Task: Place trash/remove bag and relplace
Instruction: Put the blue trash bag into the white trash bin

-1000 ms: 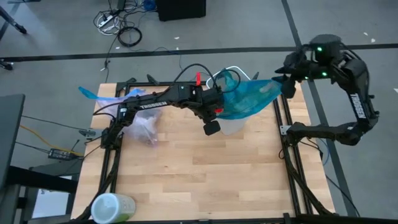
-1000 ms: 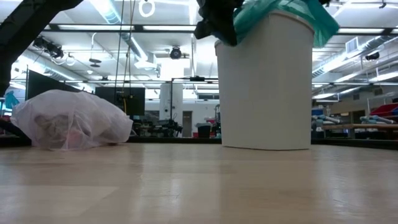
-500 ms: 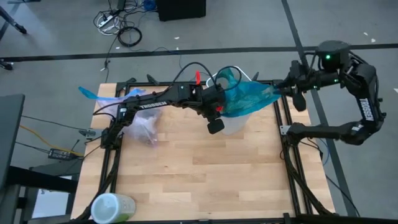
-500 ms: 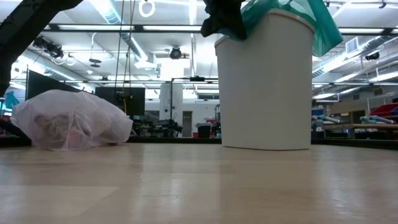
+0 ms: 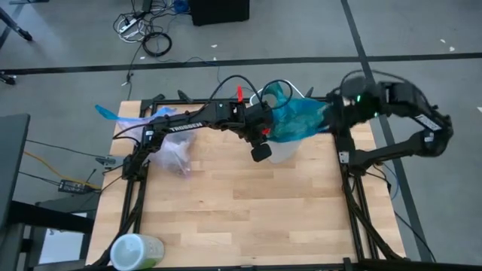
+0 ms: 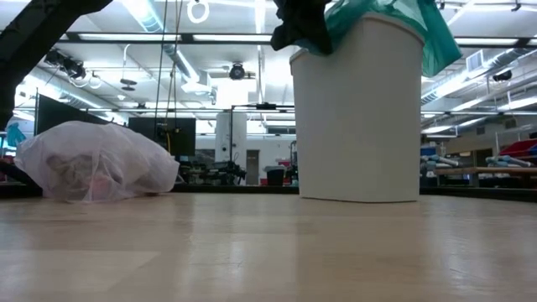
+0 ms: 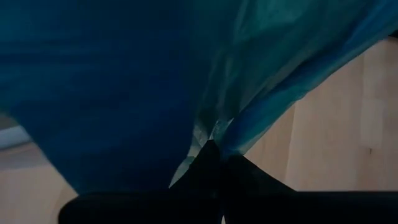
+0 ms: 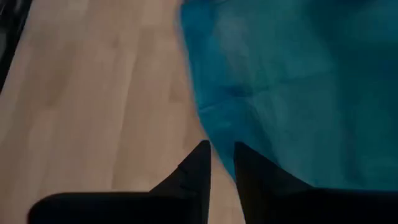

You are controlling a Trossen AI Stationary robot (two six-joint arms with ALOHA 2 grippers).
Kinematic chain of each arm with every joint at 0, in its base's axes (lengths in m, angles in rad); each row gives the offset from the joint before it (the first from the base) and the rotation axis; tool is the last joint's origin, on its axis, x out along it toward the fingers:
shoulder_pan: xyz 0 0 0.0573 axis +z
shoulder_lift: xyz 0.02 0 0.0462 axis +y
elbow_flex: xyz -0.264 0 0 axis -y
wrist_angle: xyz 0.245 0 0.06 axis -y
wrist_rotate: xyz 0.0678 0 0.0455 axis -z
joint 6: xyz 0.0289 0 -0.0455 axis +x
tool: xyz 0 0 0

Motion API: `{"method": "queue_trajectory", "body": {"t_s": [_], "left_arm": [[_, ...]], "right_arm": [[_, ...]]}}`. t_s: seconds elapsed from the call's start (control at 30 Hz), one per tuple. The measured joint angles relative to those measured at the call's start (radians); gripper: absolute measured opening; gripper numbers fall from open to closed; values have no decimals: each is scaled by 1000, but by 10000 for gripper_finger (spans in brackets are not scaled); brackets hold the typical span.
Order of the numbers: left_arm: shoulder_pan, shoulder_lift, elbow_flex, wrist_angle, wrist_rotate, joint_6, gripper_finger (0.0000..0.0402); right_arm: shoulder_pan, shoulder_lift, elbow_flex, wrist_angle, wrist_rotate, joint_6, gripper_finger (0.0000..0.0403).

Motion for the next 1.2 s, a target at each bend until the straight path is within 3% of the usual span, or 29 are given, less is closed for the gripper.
{"method": "queue_trajectory", "body": {"t_s": [0.07,0.17,0.23,0.3,0.37,0.5,0.6,0.77,0.83,0.97,1.2], "left_arm": [[0,0,0,-8,0,0,4],[0,0,0,-14,0,4,4],[0,0,0,-22,0,29,4],[0,0,0,-24,0,47,4],[0,0,0,-24,0,48,4],[0,0,0,-23,0,49,4],[-1,0,0,-23,0,49,4],[-2,0,0,-23,0,49,4],[-2,0,0,-22,0,49,4],[-2,0,0,-16,0,49,4],[-8,0,0,-19,0,49,4]], "right_arm": [[121,13,-35,-6,87,18,52],[293,47,-59,-36,359,32,33],[373,56,-51,-58,570,20,20],[432,49,-26,-63,716,1,9],[470,48,-6,-68,754,-2,2],[507,51,10,-67,691,61,8],[514,56,12,-69,703,76,17],[512,68,12,-32,1050,-4,10],[492,66,12,18,1018,-65,3],[433,92,12,61,774,-55,1],[417,160,12,35,630,-3,0]]}}
